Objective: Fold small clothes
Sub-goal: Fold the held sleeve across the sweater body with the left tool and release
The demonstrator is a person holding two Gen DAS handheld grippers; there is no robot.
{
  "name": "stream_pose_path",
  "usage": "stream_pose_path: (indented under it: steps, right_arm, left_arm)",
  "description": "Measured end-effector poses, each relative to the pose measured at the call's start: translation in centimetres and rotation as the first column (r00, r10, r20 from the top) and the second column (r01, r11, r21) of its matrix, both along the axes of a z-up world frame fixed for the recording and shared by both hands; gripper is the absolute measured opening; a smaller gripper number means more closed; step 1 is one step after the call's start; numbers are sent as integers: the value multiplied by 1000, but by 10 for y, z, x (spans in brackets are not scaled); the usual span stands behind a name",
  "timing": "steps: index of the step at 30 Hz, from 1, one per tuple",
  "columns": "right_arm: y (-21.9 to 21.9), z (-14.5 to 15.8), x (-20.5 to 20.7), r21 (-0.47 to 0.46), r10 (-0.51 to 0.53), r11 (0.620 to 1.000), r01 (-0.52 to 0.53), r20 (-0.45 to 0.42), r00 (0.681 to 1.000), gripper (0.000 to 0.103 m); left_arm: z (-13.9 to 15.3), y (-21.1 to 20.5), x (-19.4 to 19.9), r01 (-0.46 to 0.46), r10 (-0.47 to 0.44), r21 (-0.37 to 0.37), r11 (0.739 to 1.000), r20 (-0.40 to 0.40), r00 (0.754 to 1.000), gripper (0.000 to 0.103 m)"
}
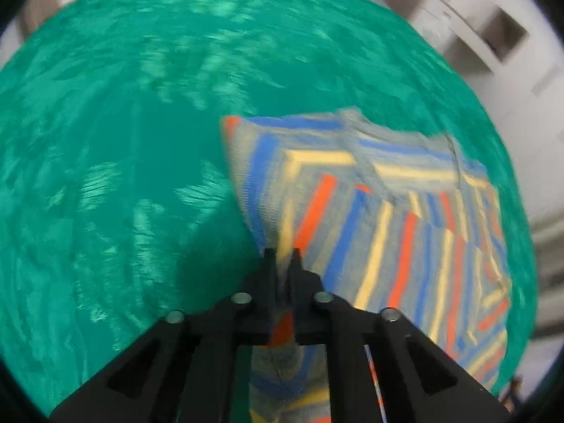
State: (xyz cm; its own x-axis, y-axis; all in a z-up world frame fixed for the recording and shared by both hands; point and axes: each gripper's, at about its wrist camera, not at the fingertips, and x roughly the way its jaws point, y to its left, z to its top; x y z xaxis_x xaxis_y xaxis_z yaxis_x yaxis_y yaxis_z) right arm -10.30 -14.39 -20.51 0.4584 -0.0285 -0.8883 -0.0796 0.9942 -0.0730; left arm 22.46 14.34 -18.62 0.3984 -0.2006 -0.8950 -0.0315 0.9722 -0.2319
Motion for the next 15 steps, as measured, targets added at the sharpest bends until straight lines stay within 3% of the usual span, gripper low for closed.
stream_pose_path:
  steps: [3, 5, 7, 10, 12, 15]
  right_arm:
    - [-3, -4, 1, 0, -10, 1000, 10, -11, 1000, 81]
    - [-5, -8, 3, -4, -12, 1000, 12, -21, 1000, 81]
    - [-6, -12, 7, -5, -4, 1000, 3, -34, 999, 81]
    - [-6, -11, 12, -5, 8, 1000, -8, -27, 1000, 81]
    - [-9, -4, 18, 18, 8, 1000, -8, -14, 1000, 81]
    - [-11, 14, 55, 163, 65, 985, -63, -4, 998, 81]
  left_arm:
    - [3, 42, -12, -163, 165, -59, 985, 30, 986, 3]
    - [-6, 54, -17, -178, 180, -103, 979, 9, 984, 3]
    - [-11, 57, -20, -181, 182, -77, 981, 6, 983, 4]
    - [-10, 63, -22, -191, 192, -106, 976, 5, 981, 12]
    - [-5, 68, -28, -196, 200, -101, 975, 26, 979, 30]
    - [7, 65, -43, -162, 169, -88, 983, 87, 982, 37]
